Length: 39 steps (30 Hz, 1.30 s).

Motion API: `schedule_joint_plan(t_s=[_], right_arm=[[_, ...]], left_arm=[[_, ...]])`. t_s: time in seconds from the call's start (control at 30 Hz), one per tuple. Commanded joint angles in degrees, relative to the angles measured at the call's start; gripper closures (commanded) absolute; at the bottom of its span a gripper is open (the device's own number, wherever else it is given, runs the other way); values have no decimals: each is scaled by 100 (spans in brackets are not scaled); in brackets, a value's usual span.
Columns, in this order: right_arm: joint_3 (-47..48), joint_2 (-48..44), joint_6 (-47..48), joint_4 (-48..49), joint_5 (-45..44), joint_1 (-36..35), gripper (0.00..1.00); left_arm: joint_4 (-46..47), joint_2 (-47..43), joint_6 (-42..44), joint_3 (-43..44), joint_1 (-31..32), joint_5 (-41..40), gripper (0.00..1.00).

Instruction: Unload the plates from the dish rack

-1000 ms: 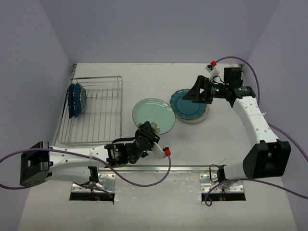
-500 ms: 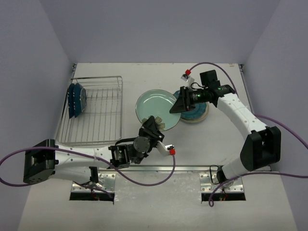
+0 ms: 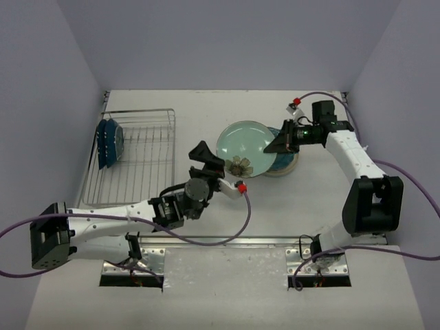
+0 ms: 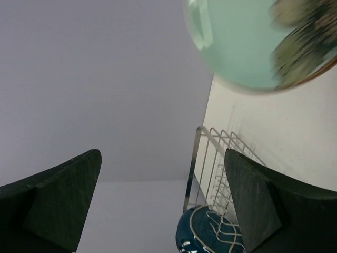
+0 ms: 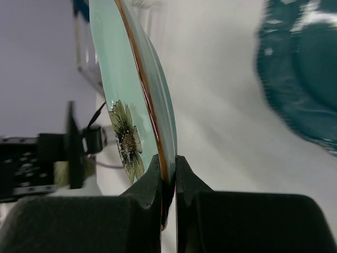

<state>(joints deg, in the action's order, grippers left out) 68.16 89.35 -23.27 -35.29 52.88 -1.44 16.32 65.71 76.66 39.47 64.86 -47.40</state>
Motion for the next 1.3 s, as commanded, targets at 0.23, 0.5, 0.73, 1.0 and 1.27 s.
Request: schedule_joint_plan(t_s=[0.23, 0.5, 0.73, 1.0, 1.27], right_arm=[[676, 1289, 377, 110, -618, 1062, 100], [1098, 2086, 340, 122, -713, 1094, 100], [1334, 2326, 445, -58, -1261, 1094, 67], [1669, 2278, 749, -583, -2021, 1094, 19], [1868, 1406, 1373, -615, -4157, 795, 1]], left_arm=[[-2528, 59, -3350, 2440, -1868, 203, 0], [-2862, -333, -3764, 1995, -2059, 167, 0], [-3076, -500, -4044, 1924, -2276, 266, 0], [-2972, -432, -4056, 2005, -2324, 222, 0], [-3793, -80, -5182, 2649, -2830, 231, 0]])
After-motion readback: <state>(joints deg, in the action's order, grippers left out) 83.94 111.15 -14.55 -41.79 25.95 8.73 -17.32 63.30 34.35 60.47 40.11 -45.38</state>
